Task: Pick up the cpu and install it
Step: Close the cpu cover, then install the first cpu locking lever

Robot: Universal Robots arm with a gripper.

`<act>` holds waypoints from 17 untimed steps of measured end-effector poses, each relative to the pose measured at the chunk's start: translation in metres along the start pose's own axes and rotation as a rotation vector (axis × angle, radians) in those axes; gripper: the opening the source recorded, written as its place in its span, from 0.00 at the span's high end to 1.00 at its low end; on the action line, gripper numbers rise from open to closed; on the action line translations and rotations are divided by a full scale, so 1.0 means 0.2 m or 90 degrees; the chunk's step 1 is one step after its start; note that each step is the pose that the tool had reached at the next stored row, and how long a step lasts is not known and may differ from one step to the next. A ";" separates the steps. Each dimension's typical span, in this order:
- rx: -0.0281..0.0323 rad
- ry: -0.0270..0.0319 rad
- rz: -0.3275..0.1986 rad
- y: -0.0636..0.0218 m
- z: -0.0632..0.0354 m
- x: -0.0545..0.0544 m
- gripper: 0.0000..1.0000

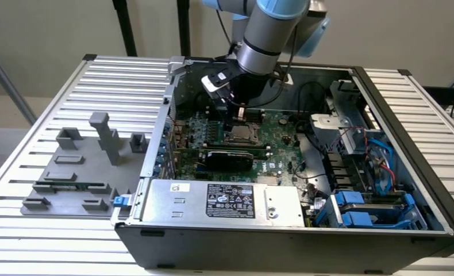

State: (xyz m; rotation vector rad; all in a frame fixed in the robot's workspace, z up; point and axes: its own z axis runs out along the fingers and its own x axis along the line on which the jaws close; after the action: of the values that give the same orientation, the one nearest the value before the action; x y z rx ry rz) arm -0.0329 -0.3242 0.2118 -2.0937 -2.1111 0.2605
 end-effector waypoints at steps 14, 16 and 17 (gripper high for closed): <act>-0.0002 0.0068 -0.002 -0.160 -0.036 -0.03 0.89; -0.0001 0.0070 -0.002 -0.160 -0.036 -0.03 0.89; -0.0002 0.0073 -0.002 -0.160 -0.036 -0.03 0.89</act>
State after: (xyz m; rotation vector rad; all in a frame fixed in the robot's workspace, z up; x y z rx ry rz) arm -0.0623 -0.3311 0.2263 -2.0872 -2.1076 0.2473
